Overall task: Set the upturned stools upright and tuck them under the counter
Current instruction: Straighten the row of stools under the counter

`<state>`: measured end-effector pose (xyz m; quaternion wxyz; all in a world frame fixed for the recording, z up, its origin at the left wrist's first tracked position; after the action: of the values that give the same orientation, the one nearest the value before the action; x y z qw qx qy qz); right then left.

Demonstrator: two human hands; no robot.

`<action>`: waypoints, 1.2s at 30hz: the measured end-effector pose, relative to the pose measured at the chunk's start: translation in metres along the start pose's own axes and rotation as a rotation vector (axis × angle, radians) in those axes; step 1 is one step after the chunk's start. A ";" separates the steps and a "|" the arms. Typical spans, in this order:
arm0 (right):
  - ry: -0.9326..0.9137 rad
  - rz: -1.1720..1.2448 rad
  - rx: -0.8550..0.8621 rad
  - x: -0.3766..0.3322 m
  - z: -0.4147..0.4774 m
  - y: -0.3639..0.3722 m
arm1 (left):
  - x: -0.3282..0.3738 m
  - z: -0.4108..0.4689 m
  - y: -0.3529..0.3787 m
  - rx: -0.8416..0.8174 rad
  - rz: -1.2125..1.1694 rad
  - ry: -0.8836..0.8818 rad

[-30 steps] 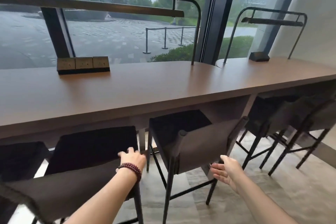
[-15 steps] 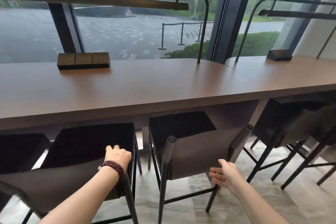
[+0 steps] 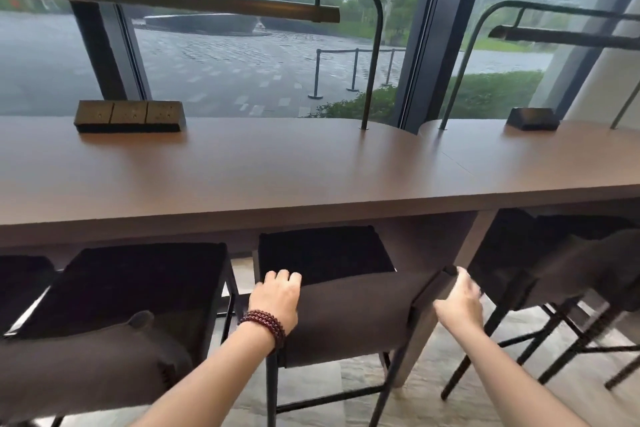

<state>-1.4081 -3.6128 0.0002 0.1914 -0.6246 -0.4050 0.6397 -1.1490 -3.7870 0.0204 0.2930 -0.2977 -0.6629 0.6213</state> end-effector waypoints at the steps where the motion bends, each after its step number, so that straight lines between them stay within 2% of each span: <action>1: -0.070 -0.091 -0.033 0.000 0.009 -0.002 | 0.004 0.003 0.004 -0.007 0.052 -0.036; 4: -0.275 -0.367 -0.130 -0.005 0.032 0.000 | 0.015 0.012 0.017 -0.039 0.081 -0.127; 6: -0.381 -0.541 -0.138 -0.006 0.042 0.000 | 0.018 0.013 0.017 0.023 0.094 -0.168; 8: -0.408 -0.667 -0.126 -0.003 0.050 -0.002 | 0.020 0.011 0.010 0.115 0.102 -0.183; 10: -0.449 -0.753 -0.121 0.002 0.055 -0.004 | 0.020 0.011 0.009 0.056 0.136 -0.171; 15: -0.559 -0.791 -0.079 -0.003 0.060 -0.007 | 0.012 0.012 0.014 0.080 0.203 -0.104; 17: -0.558 -0.801 -0.074 0.000 0.056 -0.009 | 0.017 0.005 0.006 -0.004 0.166 -0.093; 21: -0.560 -0.797 -0.056 0.009 0.048 -0.014 | 0.013 0.003 0.014 -0.027 0.236 -0.075; 27: -0.594 -0.808 -0.031 0.019 0.038 -0.020 | 0.015 -0.009 0.011 -0.073 0.210 -0.086; 36: -0.622 -0.838 -0.024 0.024 0.038 -0.020 | 0.014 -0.013 0.012 -0.050 0.207 -0.110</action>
<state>-1.4534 -3.5931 -0.0045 0.2946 -0.1916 -0.6652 0.6588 -1.1478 -3.7674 0.0092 0.1830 -0.3371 -0.6592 0.6468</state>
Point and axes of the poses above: each hand's wrist, its own z-axis towards the middle knuckle, its own y-axis out of the palm, x = y × z, the point moved 2 cm from there along z, towards the middle knuckle, and after that the axes turned 7 degrees about y, right-handed, at the moved point
